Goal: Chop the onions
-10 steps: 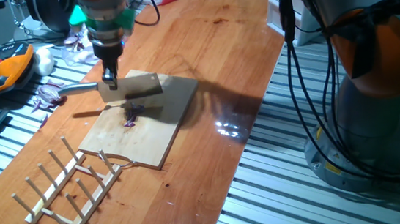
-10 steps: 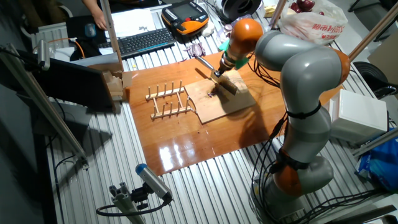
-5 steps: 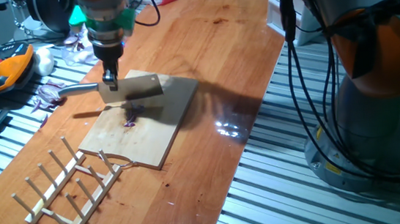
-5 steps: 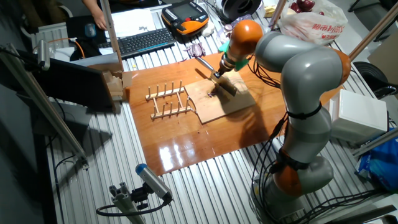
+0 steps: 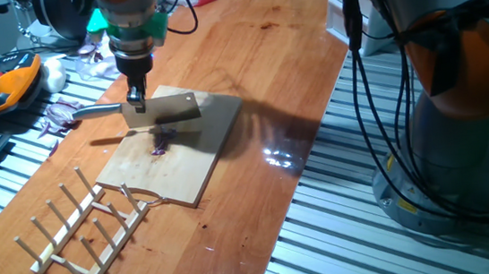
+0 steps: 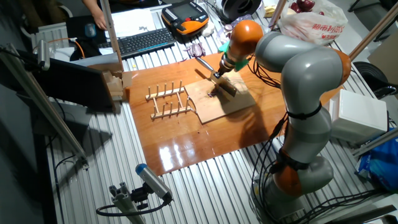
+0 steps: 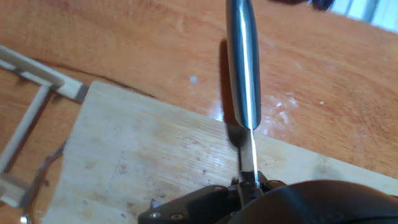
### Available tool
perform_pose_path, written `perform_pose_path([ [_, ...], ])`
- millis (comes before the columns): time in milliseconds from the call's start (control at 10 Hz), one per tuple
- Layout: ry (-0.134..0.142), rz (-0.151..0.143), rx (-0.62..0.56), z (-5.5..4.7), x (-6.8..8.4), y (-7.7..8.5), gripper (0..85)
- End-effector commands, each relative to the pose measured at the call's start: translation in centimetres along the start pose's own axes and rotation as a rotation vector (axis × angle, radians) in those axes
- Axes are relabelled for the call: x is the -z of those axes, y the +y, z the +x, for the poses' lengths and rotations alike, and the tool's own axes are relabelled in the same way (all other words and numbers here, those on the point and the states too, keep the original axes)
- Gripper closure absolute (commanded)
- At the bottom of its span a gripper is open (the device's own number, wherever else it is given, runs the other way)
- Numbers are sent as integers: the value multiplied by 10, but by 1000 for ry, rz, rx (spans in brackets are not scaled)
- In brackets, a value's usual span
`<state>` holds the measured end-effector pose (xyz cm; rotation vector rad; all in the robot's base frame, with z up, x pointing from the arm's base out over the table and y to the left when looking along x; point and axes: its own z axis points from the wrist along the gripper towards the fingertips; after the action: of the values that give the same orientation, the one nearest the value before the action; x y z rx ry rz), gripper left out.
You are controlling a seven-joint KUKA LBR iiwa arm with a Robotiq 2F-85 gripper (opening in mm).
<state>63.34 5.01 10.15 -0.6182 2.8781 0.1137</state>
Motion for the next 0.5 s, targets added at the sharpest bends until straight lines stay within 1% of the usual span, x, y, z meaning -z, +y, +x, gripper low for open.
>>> perform_pose_path([
  [0, -6, 2, -2, 2, -4, 1, 850],
  [200, -25, 5, -4, 8, -15, 5, 850],
  [300, -37, 1, -4, 11, -19, 5, 850],
  [400, -37, -7, -7, 10, -16, 6, 850],
])
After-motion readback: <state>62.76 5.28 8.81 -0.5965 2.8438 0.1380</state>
